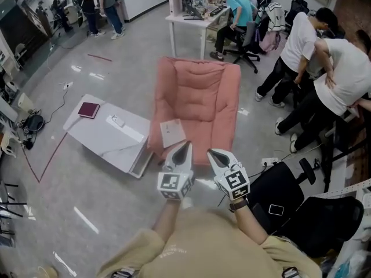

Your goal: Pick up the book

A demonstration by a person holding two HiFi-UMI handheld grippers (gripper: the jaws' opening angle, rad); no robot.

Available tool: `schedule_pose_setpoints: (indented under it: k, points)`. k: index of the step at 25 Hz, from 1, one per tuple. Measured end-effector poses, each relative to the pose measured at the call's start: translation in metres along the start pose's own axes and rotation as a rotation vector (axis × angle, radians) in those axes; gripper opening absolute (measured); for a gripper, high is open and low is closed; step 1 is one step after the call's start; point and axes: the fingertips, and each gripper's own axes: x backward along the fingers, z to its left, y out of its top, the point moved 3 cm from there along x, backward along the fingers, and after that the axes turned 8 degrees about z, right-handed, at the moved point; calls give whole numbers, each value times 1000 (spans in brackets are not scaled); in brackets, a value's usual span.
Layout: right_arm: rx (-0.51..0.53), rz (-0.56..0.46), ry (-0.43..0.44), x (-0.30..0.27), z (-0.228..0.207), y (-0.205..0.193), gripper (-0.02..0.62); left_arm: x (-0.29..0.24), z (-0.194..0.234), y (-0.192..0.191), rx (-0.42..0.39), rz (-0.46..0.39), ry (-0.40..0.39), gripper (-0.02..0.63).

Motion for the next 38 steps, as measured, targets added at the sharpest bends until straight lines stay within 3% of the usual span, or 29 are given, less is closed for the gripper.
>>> schedule_pose_setpoints:
  k: [6, 9, 14, 20, 26, 30, 33, 38]
  points:
    - [-6, 24, 61, -51, 2, -5, 6, 4, 55, -28, 20, 33, 71, 3]
    - [-96, 24, 184, -75, -4, -22, 6, 7, 86, -50, 52, 81, 126, 3]
    - [-176, 109, 253, -131, -40, -48, 6, -6, 132, -68, 93, 128, 185, 3]
    - [-47, 106, 454, -197, -62, -44, 6, -48, 176, -90, 143, 200, 247, 3]
    - [-12, 234, 662, -267, -89, -63, 6, -103, 217, -109, 176, 297, 261, 3]
    - [-9, 329, 715, -327, -110, -82, 12, -129, 252, -129, 214, 360, 303, 3]
    - [-28, 401, 723, -370, -131, -93, 53, -153, 275, -148, 234, 398, 335, 3]
    - [-24, 448, 741, -446, -143, -97, 66, -177, 312, -162, 281, 404, 368, 3]
